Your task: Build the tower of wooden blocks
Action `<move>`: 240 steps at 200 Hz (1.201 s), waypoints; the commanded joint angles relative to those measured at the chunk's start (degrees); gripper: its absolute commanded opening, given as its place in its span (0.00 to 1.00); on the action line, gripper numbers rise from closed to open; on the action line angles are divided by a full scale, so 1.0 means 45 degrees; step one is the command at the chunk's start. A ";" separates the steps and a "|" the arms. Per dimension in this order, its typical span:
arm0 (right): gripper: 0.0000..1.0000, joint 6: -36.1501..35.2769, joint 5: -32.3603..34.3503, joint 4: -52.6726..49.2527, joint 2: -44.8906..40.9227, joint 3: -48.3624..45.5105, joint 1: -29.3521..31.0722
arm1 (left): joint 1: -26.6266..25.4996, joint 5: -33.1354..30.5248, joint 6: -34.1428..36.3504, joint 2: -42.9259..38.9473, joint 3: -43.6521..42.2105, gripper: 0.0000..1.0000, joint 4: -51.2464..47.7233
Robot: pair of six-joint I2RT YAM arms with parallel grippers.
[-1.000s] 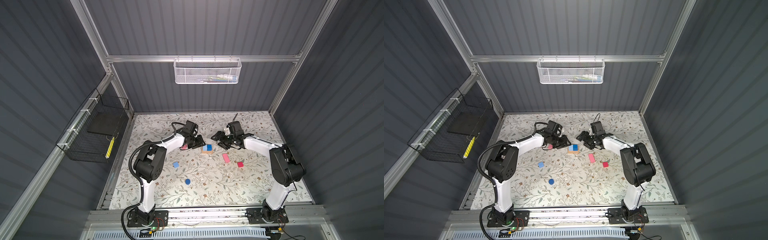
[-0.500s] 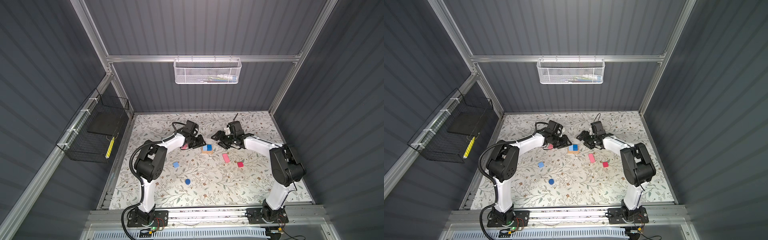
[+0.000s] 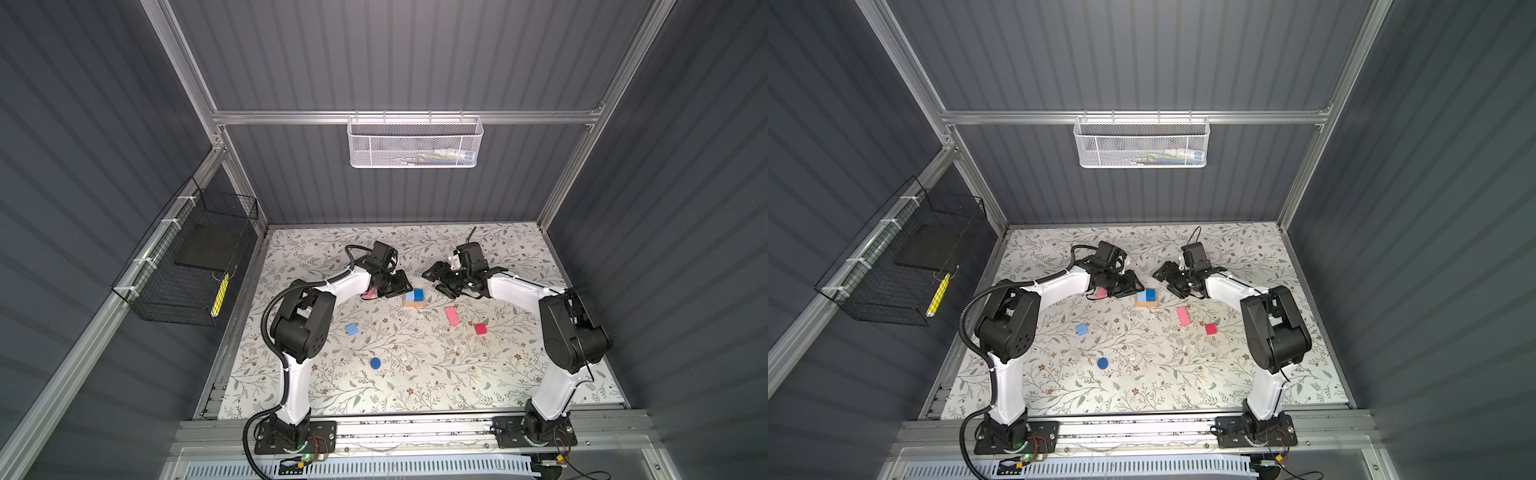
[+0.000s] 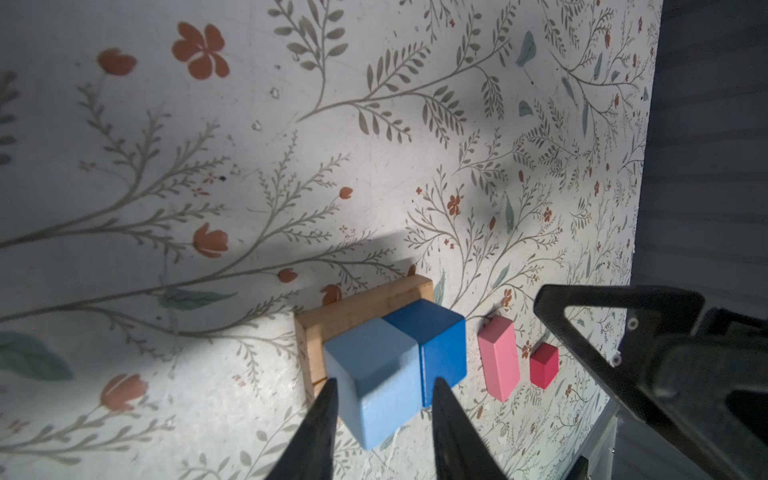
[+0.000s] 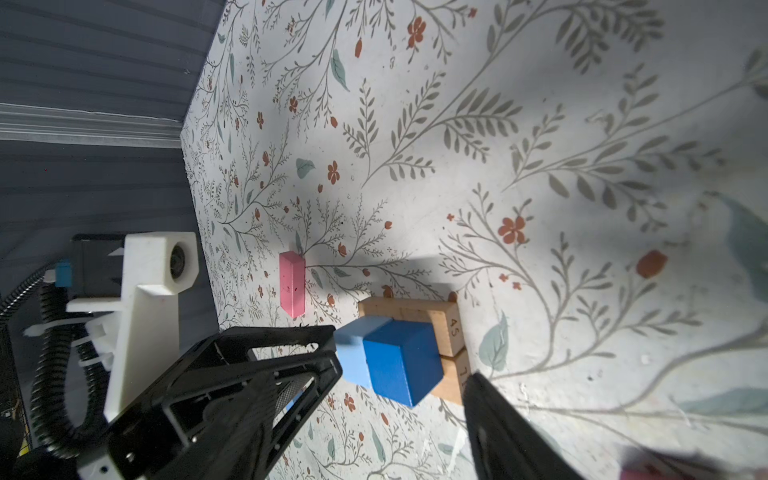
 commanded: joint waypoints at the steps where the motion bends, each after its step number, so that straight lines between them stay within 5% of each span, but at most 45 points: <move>1: 0.73 0.0082 0.0042 0.0097 -0.0341 -0.0174 -0.0065 | -0.0068 0.0239 -0.0078 0.0179 0.0381 0.38 -0.0051; 240: 0.73 0.0161 -0.0024 0.0224 -0.0227 -0.0263 -0.0108 | -0.0134 0.0381 -0.0200 0.0286 0.0471 0.38 0.0061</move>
